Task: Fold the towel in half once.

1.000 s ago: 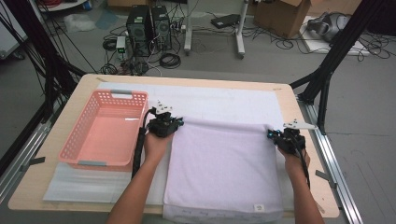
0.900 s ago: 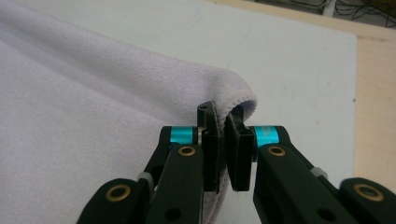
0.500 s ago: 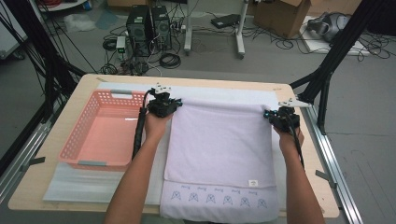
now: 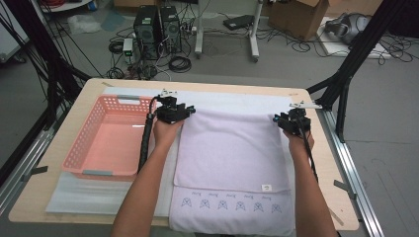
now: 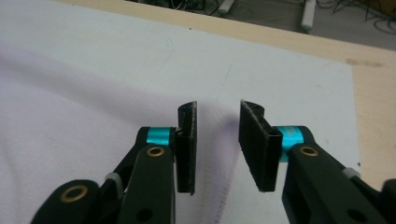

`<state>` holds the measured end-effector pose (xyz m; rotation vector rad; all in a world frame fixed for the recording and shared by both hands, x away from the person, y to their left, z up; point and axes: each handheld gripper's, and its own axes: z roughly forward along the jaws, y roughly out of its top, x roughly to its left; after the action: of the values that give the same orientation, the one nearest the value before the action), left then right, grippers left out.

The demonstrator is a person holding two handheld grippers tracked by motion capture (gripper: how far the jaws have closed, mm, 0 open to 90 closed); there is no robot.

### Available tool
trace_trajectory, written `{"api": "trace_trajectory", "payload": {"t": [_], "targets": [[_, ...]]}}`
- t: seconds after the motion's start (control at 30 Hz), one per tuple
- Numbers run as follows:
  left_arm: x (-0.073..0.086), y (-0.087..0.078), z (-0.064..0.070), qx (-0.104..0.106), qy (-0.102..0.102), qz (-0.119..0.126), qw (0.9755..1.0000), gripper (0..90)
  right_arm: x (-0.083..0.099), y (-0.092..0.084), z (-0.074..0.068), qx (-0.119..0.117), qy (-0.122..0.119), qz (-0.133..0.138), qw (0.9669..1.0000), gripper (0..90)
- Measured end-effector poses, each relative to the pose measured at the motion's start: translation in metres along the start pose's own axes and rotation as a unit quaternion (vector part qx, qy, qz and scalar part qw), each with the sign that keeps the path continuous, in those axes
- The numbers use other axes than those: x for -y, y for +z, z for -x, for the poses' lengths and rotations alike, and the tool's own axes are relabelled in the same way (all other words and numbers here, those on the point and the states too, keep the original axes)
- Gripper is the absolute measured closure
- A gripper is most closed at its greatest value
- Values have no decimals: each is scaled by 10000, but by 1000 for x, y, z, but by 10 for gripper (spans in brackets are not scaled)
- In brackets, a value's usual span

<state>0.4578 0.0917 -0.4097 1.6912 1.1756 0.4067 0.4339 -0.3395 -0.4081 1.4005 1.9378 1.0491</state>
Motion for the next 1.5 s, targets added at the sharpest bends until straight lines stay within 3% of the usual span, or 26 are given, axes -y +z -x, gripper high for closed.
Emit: {"api": "trace_trajectory", "payload": {"t": [0.13, 0.23, 0.4, 0.57, 0.6, 0.7, 0.77, 0.97, 1.03, 1.27, 1.5], "targets": [[0, -4, 6, 92, 64, -192, 9998, 473, -1, -7, 4, -92, 67, -76, 9999, 582], [3, -10, 14, 149, 132, -26, 9998, 476, 0, -13, 4, -190, 58, -101, 9998, 577], [7, -17, 22, 217, 155, -6, 9996, 468, 2, -22, 3, -277, 3, -144, 9995, 595], [8, -23, 30, 374, 290, -193, 9987, 440, 4, -33, 0, -368, -42, -128, 9992, 579], [10, -27, 33, 416, 282, -46, 9987, 441, 5, -35, 0, -386, -19, -128, 9992, 570], [14, -32, 40, 524, 347, 9, 9980, 449, 14, -40, 1, -489, 113, -127, 9987, 541], [16, -37, 43, 567, 411, 10, 9975, 449, 18, -44, 0, -534, 124, -320, 9980, 492], [34, -52, 49, 634, 454, 117, 9969, 445, 31, -59, -8, -680, -37, -262, 9973, 514], [43, -57, 51, 650, 586, -17, 9962, 443, 38, -64, -11, -731, -48, -265, 9970, 516], [66, -79, 56, 645, 741, 99, 9951, 438, 66, -84, -20, -978, -66, -198, 9950, 558], [85, -93, 59, 626, 826, -28, 9946, 428, 96, -96, -31, -948, -153, -291, 9950, 557]]}}
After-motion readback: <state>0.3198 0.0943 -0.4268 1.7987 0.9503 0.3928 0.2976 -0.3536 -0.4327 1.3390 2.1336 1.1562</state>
